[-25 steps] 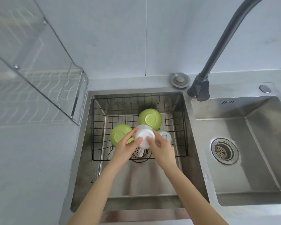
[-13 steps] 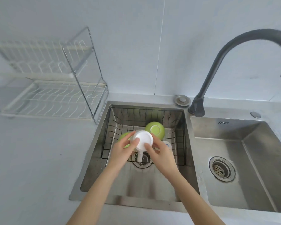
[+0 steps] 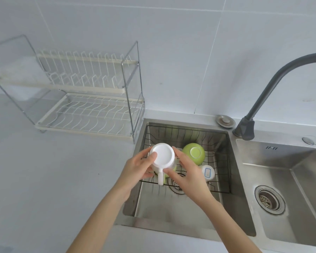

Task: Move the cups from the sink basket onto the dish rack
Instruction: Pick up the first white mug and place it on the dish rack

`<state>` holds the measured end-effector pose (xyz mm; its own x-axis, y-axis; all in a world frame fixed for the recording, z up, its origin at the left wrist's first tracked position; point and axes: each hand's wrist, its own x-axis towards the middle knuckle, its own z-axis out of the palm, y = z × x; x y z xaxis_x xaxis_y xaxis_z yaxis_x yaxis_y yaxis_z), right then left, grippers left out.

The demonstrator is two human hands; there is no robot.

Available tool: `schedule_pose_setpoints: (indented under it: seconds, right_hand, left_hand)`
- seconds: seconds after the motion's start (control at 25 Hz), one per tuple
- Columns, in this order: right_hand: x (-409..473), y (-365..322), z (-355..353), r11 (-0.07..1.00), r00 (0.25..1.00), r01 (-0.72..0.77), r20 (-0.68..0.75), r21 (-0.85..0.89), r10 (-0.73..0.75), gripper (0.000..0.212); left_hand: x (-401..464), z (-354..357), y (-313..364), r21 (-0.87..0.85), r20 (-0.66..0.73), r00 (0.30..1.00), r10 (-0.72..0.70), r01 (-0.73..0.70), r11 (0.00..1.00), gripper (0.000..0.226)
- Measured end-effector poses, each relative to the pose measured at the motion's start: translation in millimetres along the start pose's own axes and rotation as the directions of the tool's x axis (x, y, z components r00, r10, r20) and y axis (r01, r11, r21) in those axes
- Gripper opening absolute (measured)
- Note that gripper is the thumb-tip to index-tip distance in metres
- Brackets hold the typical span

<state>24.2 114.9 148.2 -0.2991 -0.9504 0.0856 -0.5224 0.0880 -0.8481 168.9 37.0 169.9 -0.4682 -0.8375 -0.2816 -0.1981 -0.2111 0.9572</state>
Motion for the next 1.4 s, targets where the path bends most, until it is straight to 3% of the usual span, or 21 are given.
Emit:
schedule_pose_setpoints:
  seconds: [0.16,0.32,0.68,0.88,1.0,1.2,1.4]
  right_hand:
    - [13,-35,18,0.998,0.995,0.053,-0.080,-0.019,-0.054,0.055]
    - [31,-74,35,0.995,0.985,0.083,-0.145,-0.050,-0.089,0.058]
    - [82,-173,69,0.980,0.940,0.193,-0.278,-0.047,-0.199,0.053]
    - [120,-224,69,0.977,0.940,0.215,-0.271,-0.003,-0.207,0.044]
    - [144,-250,61,0.971,0.941,0.225,-0.243,-0.077,-0.237,0.039]
    - [185,-277,37,0.938,0.976,0.168,-0.086,-0.304,-0.202,0.043]
    - [226,-280,25,0.912,0.995,0.099,0.010,-0.398,-0.104,0.051]
  left_hand:
    - [-1,-51,22,0.039,0.126,0.990,0.058,-0.063,0.997,0.039]
    - [4,-103,48,0.163,0.273,0.951,0.145,-0.194,0.967,0.060]
    - [28,-201,108,0.382,0.248,0.876,0.413,-0.481,0.789,0.056]
    - [45,-236,155,0.398,0.266,0.770,0.580,-0.636,0.661,0.049]
    - [62,-249,186,0.420,0.281,0.728,0.626,-0.679,0.602,0.043]
    - [97,-258,219,0.443,0.312,0.718,0.622,-0.689,0.573,0.046]
    - [137,-255,227,0.480,0.335,0.751,0.569,-0.656,0.583,0.048]
